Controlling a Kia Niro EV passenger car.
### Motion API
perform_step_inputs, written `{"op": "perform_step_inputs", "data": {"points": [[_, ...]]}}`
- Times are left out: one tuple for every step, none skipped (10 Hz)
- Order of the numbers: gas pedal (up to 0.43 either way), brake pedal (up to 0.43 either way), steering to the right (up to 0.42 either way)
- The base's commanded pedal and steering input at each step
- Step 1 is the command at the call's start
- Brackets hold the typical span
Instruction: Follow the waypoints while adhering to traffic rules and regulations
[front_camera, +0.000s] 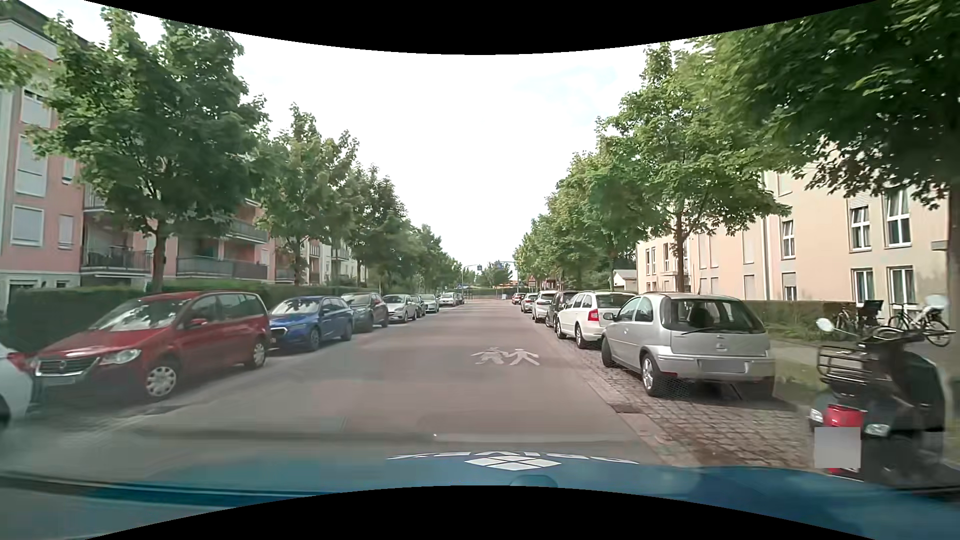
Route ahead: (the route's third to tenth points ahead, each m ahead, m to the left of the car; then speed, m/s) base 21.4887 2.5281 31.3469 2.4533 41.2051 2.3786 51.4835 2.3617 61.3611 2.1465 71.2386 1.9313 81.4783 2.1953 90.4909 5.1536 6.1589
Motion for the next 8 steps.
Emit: {"op": "perform_step_inputs", "data": {"points": [[0.157, 0.0, -0.004], [0.157, 0.0, -0.003], [0.157, 0.0, -0.003], [0.157, 0.0, -0.003], [0.157, 0.0, -0.003], [0.157, 0.0, -0.003], [0.157, 0.0, -0.003], [0.157, 0.0, -0.003]]}}
